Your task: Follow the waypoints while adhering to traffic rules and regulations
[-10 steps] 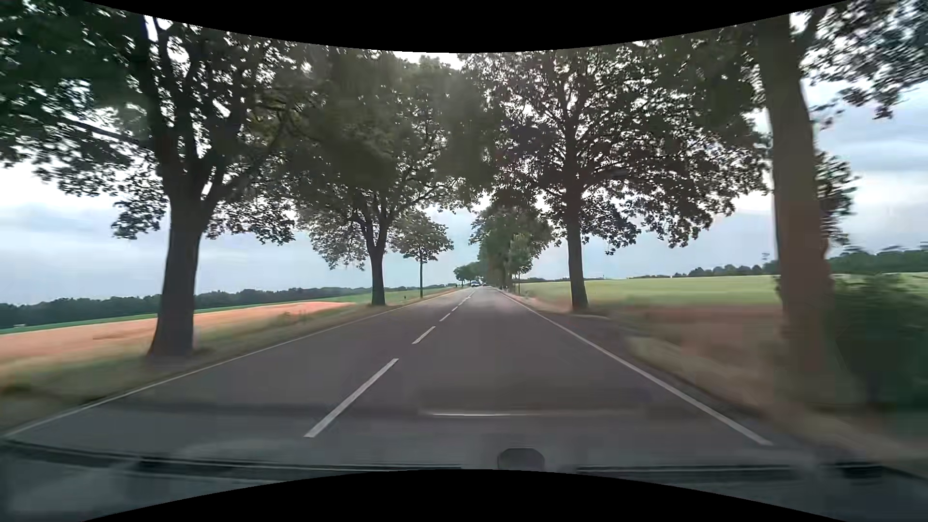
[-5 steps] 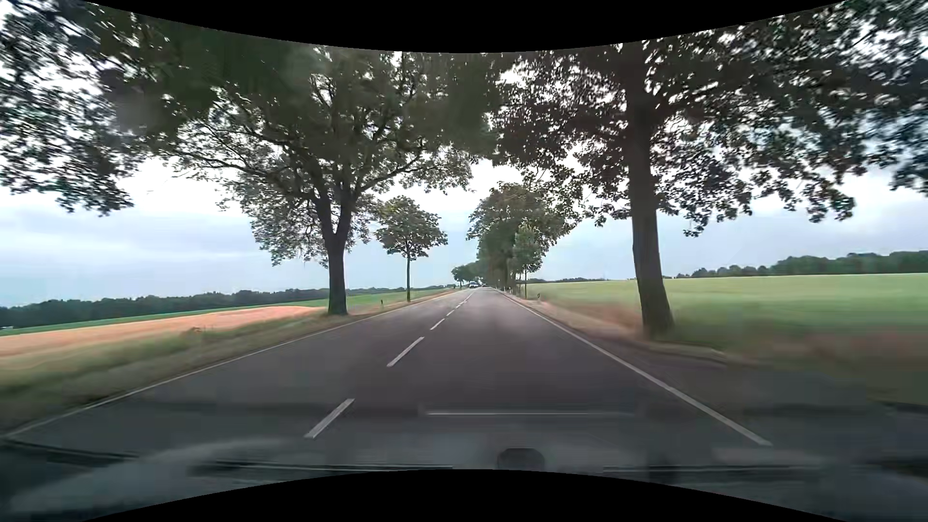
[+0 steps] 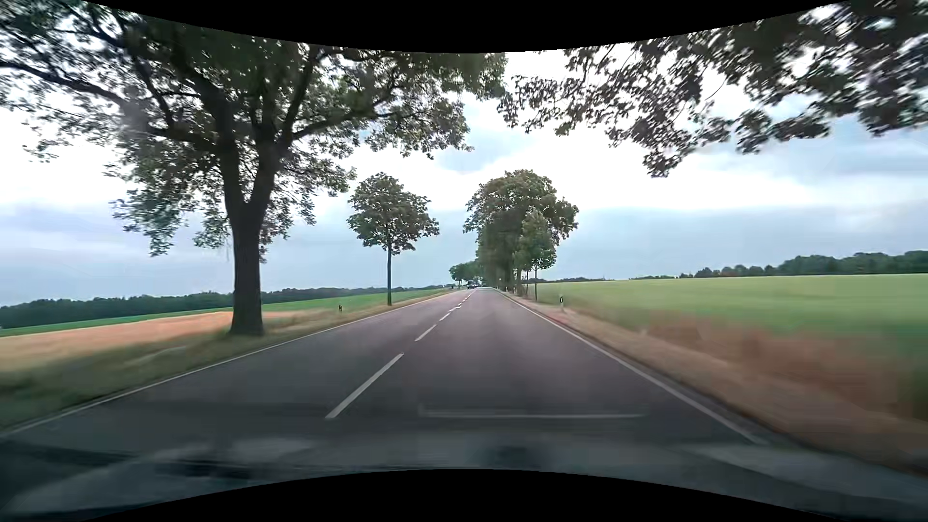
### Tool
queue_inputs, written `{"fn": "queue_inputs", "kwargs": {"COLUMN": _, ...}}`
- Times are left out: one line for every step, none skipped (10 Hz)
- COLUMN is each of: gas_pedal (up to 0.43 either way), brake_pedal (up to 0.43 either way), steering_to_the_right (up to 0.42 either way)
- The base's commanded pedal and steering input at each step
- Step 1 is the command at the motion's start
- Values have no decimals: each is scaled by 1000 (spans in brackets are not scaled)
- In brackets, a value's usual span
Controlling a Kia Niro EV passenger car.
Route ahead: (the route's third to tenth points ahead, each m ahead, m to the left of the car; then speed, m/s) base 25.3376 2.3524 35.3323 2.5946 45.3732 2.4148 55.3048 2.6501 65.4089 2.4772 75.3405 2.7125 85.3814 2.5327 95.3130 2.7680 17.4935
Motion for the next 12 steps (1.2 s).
{"fn": "queue_inputs", "kwargs": {"gas_pedal": 177, "brake_pedal": 0, "steering_to_the_right": -3}}
{"fn": "queue_inputs", "kwargs": {"gas_pedal": 177, "brake_pedal": 0, "steering_to_the_right": -3}}
{"fn": "queue_inputs", "kwargs": {"gas_pedal": 177, "brake_pedal": 0, "steering_to_the_right": -3}}
{"fn": "queue_inputs", "kwargs": {"gas_pedal": 177, "brake_pedal": 0, "steering_to_the_right": -3}}
{"fn": "queue_inputs", "kwargs": {"gas_pedal": 177, "brake_pedal": 0, "steering_to_the_right": -3}}
{"fn": "queue_inputs", "kwargs": {"gas_pedal": 177, "brake_pedal": 0, "steering_to_the_right": -3}}
{"fn": "queue_inputs", "kwargs": {"gas_pedal": 177, "brake_pedal": 0, "steering_to_the_right": -3}}
{"fn": "queue_inputs", "kwargs": {"gas_pedal": 177, "brake_pedal": 0, "steering_to_the_right": -3}}
{"fn": "queue_inputs", "kwargs": {"gas_pedal": 177, "brake_pedal": 0, "steering_to_the_right": -3}}
{"fn": "queue_inputs", "kwargs": {"gas_pedal": 177, "brake_pedal": 0, "steering_to_the_right": -3}}
{"fn": "queue_inputs", "kwargs": {"gas_pedal": 177, "brake_pedal": 0, "steering_to_the_right": -3}}
{"fn": "queue_inputs", "kwargs": {"gas_pedal": 177, "brake_pedal": 0, "steering_to_the_right": -3}}
